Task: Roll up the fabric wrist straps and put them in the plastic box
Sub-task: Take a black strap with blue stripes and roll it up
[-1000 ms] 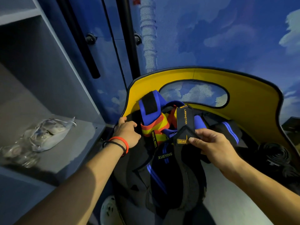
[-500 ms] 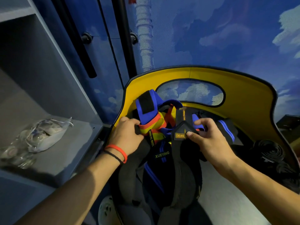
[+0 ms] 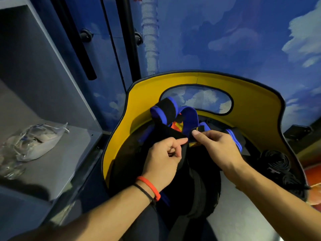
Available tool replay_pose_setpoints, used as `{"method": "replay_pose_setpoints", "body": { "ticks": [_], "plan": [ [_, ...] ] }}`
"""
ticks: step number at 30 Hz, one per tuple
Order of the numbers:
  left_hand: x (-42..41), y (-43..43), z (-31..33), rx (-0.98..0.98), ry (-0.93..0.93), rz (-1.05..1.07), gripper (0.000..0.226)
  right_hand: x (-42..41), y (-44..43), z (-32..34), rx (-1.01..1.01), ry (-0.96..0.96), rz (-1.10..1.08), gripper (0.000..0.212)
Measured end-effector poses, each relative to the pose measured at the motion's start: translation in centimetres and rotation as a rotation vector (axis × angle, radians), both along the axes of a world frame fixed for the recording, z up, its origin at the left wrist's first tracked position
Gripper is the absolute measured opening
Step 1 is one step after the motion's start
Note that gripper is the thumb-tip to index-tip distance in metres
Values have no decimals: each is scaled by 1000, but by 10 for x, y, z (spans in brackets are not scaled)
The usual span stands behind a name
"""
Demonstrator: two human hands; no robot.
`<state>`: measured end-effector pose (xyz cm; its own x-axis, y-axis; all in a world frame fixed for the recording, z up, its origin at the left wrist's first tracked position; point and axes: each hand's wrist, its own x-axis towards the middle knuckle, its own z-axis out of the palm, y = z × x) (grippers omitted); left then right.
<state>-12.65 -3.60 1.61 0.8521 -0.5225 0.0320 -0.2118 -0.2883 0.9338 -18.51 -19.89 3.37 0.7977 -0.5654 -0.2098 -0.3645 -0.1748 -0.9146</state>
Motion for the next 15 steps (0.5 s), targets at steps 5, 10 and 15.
{"method": "replay_pose_setpoints", "body": {
  "ticks": [5,10,15],
  "plan": [
    [-15,-1,1,40,-111,-131,37,0,-8,7,29,50,99,35],
    [-26,-3,-1,140,-221,-301,32,-5,-9,1,94,87,285,23],
    [-5,-7,11,41,-54,-260,37,-12,-17,-6,151,-38,247,23]
  ]
}}
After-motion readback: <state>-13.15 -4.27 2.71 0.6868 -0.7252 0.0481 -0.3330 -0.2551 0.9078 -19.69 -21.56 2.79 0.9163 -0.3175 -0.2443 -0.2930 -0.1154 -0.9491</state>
